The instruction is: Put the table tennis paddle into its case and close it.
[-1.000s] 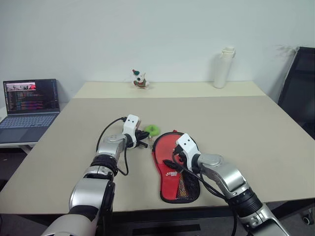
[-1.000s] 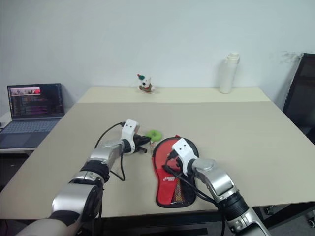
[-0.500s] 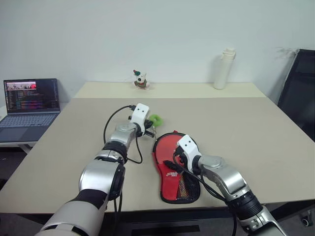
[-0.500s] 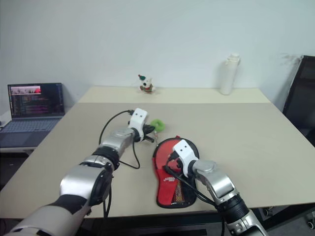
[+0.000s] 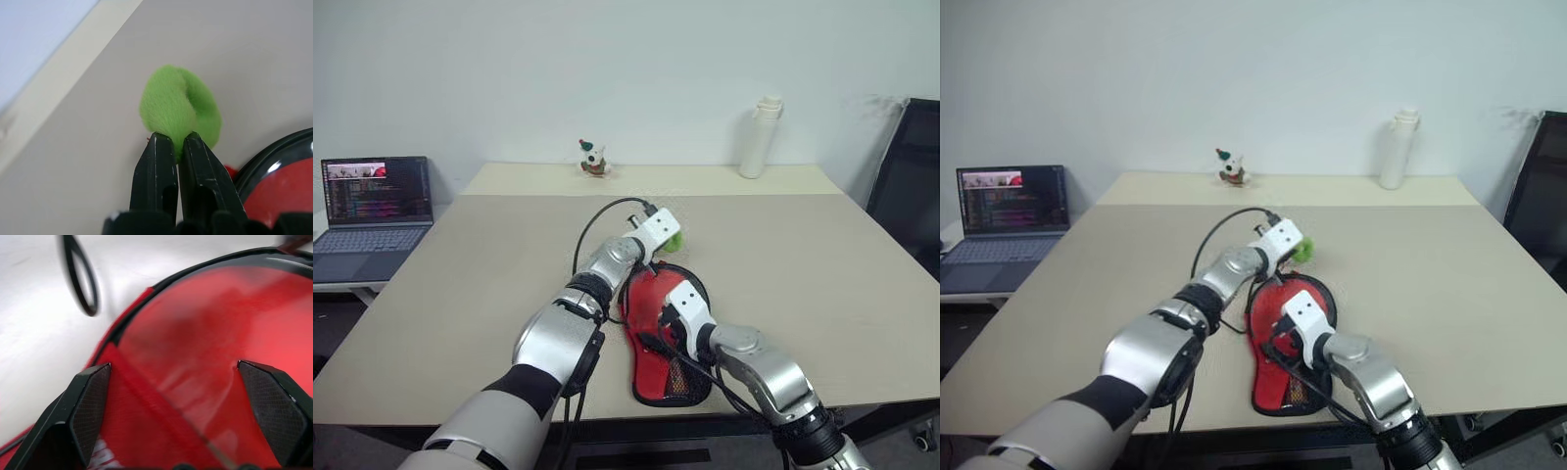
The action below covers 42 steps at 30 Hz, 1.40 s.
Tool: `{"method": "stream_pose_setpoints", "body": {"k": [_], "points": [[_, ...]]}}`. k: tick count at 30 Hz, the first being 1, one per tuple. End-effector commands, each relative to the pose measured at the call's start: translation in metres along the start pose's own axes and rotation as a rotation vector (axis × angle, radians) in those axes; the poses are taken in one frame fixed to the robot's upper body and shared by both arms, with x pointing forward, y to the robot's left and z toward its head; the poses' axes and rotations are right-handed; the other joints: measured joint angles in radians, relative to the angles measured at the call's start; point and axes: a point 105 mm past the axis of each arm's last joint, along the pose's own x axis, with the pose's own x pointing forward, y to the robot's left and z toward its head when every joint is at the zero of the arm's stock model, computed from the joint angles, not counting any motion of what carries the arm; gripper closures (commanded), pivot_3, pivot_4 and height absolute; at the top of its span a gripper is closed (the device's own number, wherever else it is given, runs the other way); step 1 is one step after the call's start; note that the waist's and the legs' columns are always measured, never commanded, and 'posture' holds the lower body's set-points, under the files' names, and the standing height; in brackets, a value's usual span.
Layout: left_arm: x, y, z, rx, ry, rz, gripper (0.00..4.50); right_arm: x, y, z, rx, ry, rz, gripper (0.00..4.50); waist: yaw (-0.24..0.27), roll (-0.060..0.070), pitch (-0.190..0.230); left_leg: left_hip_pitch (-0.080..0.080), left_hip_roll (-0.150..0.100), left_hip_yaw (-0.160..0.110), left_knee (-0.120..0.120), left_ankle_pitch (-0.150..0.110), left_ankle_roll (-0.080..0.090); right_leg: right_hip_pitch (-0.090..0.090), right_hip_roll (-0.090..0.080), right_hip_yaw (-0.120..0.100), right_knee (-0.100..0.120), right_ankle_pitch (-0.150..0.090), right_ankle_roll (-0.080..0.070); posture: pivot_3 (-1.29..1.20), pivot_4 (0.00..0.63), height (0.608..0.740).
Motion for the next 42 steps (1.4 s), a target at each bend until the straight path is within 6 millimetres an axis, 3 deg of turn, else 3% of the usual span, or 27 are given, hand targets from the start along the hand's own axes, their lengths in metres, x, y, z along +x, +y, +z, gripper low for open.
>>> {"method": "stream_pose_setpoints", "body": {"k": [1,5,9,18,21,24,28,35,42], "points": [[0.004,-0.001,0.053,0.179,-0.144,-0.005,4.48,0.002,0.019,-0.055,0.098,0.212,0.053,0.00,0.000,0.000,0.000,0.000,0.000,0.000,0.000,0.000,0.000,0.000,0.000,0.000,0.000,0.000,0.000,0.00,0.150,0.740],[0.009,-0.024,0.078,0.241,-0.214,-0.058,4.48,-0.001,0.021,-0.059,0.104,0.220,0.050,0.00,0.003,0.000,-0.001,0.000,0.000,0.000,0.000,0.000,0.000,0.000,0.000,0.000,-0.001,0.000,0.000,0.00,0.150,0.740],[0.011,-0.039,0.087,0.269,-0.249,-0.106,4.48,0.000,0.019,-0.058,0.105,0.219,0.045,0.00,0.003,0.000,-0.001,-0.001,-0.001,0.000,0.000,0.000,0.000,0.000,0.000,0.000,-0.001,0.000,0.000,0.00,0.150,0.740],[0.011,-0.064,0.076,0.260,-0.233,-0.241,4.48,0.004,0.014,-0.056,0.106,0.206,0.031,0.00,0.002,0.001,-0.002,0.000,0.000,0.000,0.000,0.000,0.000,0.000,0.000,0.000,-0.001,0.000,0.000,0.00,0.150,0.740],[0.010,-0.070,0.075,0.225,-0.239,-0.297,3.73,0.005,0.014,-0.055,0.104,0.204,0.031,0.00,0.001,0.001,-0.003,0.000,0.000,0.000,0.000,0.000,0.000,0.001,0.000,0.000,0.000,0.000,0.000,0.00,0.150,0.740],[0.009,-0.074,0.073,0.229,-0.245,-0.318,2.62,0.006,0.013,-0.054,0.100,0.200,0.028,0.00,0.001,0.001,-0.004,0.001,0.000,0.000,0.000,0.000,0.000,0.001,0.000,0.000,0.000,0.000,0.000,0.00,0.150,0.740],[0.008,-0.069,0.069,0.207,-0.248,-0.304,1.25,0.009,0.007,-0.047,0.088,0.182,0.019,0.00,-0.005,0.002,-0.005,0.002,0.000,0.000,0.000,0.000,0.000,0.001,0.000,0.001,0.000,0.000,0.000,0.00,0.150,0.740],[0.002,-0.049,0.061,0.137,-0.257,-0.277,1.25,0.008,-0.001,-0.029,0.099,0.140,0.024,0.00,-0.005,0.003,-0.006,0.003,0.000,0.000,0.000,0.000,0.000,0.001,0.002,0.001,0.002,0.000,0.000,0.00,0.150,0.740],[-0.009,0.005,0.062,0.039,-0.295,-0.096,1.25,-0.009,-0.001,0.004,0.086,0.054,0.067,0.00,-0.004,0.003,-0.006,0.000,0.001,-0.001,0.000,0.000,0.000,0.000,0.001,0.001,0.000,0.000,0.000,0.00,0.150,0.740]]}}
